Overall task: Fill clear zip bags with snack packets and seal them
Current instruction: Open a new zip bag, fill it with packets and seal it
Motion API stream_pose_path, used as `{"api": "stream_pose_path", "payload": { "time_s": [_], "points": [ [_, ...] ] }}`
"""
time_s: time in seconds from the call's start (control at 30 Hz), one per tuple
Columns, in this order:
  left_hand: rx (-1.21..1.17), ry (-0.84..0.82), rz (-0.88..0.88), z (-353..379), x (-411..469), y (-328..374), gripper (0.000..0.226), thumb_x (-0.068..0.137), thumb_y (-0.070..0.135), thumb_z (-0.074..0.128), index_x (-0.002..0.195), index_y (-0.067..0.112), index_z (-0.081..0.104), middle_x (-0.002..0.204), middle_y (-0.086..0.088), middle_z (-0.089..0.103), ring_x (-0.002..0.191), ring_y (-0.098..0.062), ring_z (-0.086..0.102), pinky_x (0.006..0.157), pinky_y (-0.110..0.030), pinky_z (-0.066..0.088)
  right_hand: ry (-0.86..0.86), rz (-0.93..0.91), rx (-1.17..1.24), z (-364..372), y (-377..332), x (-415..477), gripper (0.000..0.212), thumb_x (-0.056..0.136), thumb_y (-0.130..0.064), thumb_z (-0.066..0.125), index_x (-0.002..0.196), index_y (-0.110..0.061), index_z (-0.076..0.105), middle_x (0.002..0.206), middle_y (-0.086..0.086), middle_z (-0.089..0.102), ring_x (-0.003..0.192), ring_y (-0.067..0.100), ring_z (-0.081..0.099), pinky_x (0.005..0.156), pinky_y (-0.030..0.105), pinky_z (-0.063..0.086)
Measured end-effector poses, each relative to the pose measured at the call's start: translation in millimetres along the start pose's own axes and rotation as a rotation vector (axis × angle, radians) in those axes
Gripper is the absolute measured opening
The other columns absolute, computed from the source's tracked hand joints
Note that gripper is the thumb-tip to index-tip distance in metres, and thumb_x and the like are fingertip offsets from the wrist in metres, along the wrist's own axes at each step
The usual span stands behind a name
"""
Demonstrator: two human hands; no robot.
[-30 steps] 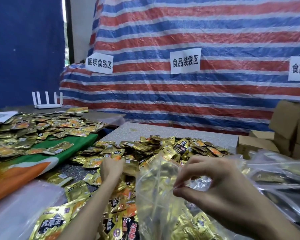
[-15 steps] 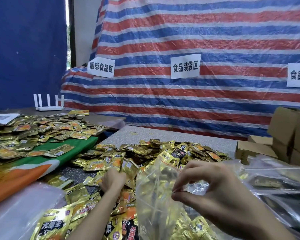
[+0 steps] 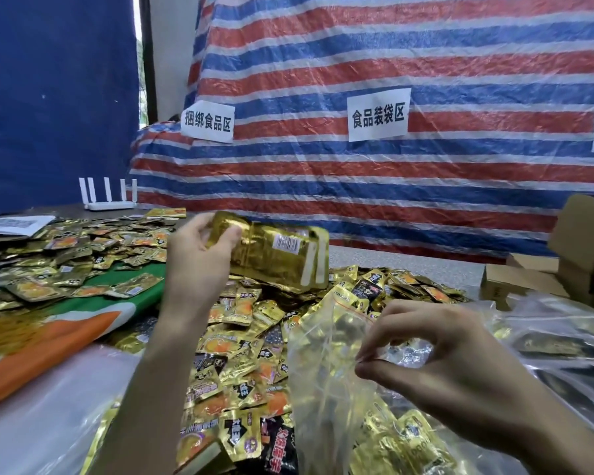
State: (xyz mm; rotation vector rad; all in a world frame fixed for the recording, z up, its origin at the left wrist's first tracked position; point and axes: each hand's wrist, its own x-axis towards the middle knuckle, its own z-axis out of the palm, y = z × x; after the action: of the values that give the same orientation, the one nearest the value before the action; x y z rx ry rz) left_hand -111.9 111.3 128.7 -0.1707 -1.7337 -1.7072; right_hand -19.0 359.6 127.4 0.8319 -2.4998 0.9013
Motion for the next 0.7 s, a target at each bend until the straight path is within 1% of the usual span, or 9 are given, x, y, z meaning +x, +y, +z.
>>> {"api": "stream_pose_path", "payload": {
  "time_s": [0.07, 0.13, 0.2, 0.27, 0.33, 0.43, 0.53, 0.67, 0.7],
  "points": [
    [-0.096, -0.013, -0.003, -9, -13, 28, 0.007, 0.093, 0.017, 0.064, 0.098, 0.021, 0.066, 0.093, -0.004, 0.076, 0.086, -0.016, 0.073, 0.07, -0.03, 0.059, -0.001, -0.006, -0.002, 1, -1, 0, 0.008, 0.075, -0.027, 0.082, 0.071, -0.031, 0.077, 0.079, -0.015, 0.07, 0.082, 0.006, 0.067, 0.071, 0.027, 0.05],
    [-0.146, -0.06, -0.004, -16, -26, 50, 0.009, 0.089, 0.014, 0.067, 0.095, 0.021, 0.068, 0.086, -0.003, 0.077, 0.076, -0.015, 0.075, 0.061, -0.026, 0.059, 0.006, -0.016, -0.009, 2, -1, 1, 0.01, 0.075, -0.023, 0.083, 0.071, -0.029, 0.077, 0.079, -0.015, 0.07, 0.081, 0.006, 0.068, 0.071, 0.027, 0.05],
    [-0.095, -0.125, 0.009, -22, -38, 65, 0.009, 0.083, 0.013, 0.071, 0.088, 0.02, 0.071, 0.082, 0.0, 0.077, 0.07, -0.015, 0.075, 0.056, -0.022, 0.057, 0.011, -0.026, -0.01, 3, -2, 1, 0.009, 0.075, -0.021, 0.083, 0.072, -0.028, 0.078, 0.077, -0.014, 0.069, 0.079, 0.007, 0.068, 0.07, 0.028, 0.051],
    [0.008, -0.167, 0.046, -26, -46, 72, 0.015, 0.079, 0.013, 0.075, 0.083, 0.027, 0.076, 0.079, 0.006, 0.077, 0.069, -0.014, 0.074, 0.057, -0.028, 0.059, 0.005, -0.027, 0.0, 3, -2, 1, 0.005, 0.075, -0.023, 0.082, 0.075, -0.027, 0.08, 0.078, -0.013, 0.07, 0.079, 0.008, 0.068, 0.071, 0.031, 0.052],
    [0.118, -0.152, 0.073, -27, -51, 74, 0.03, 0.075, 0.017, 0.08, 0.082, 0.046, 0.075, 0.081, 0.013, 0.076, 0.074, -0.013, 0.075, 0.07, -0.038, 0.06, 0.005, -0.032, 0.013, 3, -2, 1, 0.003, 0.075, -0.026, 0.08, 0.077, -0.029, 0.08, 0.078, -0.012, 0.07, 0.08, 0.009, 0.067, 0.072, 0.034, 0.053],
    [0.206, -0.077, 0.089, -25, -54, 74, 0.025, 0.071, 0.024, 0.083, 0.088, 0.042, 0.076, 0.092, 0.015, 0.075, 0.09, -0.016, 0.073, 0.087, -0.046, 0.057, 0.003, -0.056, 0.012, 3, -3, 0, 0.003, 0.075, -0.027, 0.08, 0.074, -0.029, 0.078, 0.077, -0.012, 0.069, 0.079, 0.009, 0.067, 0.069, 0.032, 0.052],
    [0.251, -0.006, 0.113, -24, -55, 72, 0.025, 0.075, 0.024, 0.081, 0.095, 0.036, 0.075, 0.095, 0.027, 0.068, 0.088, -0.01, 0.072, 0.086, -0.043, 0.058, -0.034, -0.074, -0.009, 2, -3, -2, 0.009, 0.076, -0.021, 0.083, 0.073, -0.026, 0.076, 0.078, -0.011, 0.068, 0.08, 0.009, 0.067, 0.07, 0.032, 0.052],
    [0.361, 0.047, 0.155, -26, -55, 71, 0.03, 0.078, 0.024, 0.079, 0.106, 0.032, 0.075, 0.08, 0.041, 0.057, 0.079, 0.019, 0.061, 0.07, -0.021, 0.05, -0.105, -0.11, 0.005, -1, -5, -3, 0.01, 0.077, -0.022, 0.084, 0.074, -0.029, 0.077, 0.081, -0.013, 0.068, 0.085, 0.009, 0.066, 0.072, 0.022, 0.049],
    [0.375, 0.028, 0.148, -25, -55, 71, 0.03, 0.078, 0.024, 0.079, 0.106, 0.032, 0.075, 0.077, 0.039, 0.059, 0.078, 0.016, 0.063, 0.07, -0.023, 0.052, -0.11, -0.113, 0.009, -1, -6, -3, 0.01, 0.077, -0.023, 0.084, 0.075, -0.03, 0.077, 0.081, -0.013, 0.068, 0.087, 0.009, 0.066, 0.073, 0.022, 0.048]
  ]
}}
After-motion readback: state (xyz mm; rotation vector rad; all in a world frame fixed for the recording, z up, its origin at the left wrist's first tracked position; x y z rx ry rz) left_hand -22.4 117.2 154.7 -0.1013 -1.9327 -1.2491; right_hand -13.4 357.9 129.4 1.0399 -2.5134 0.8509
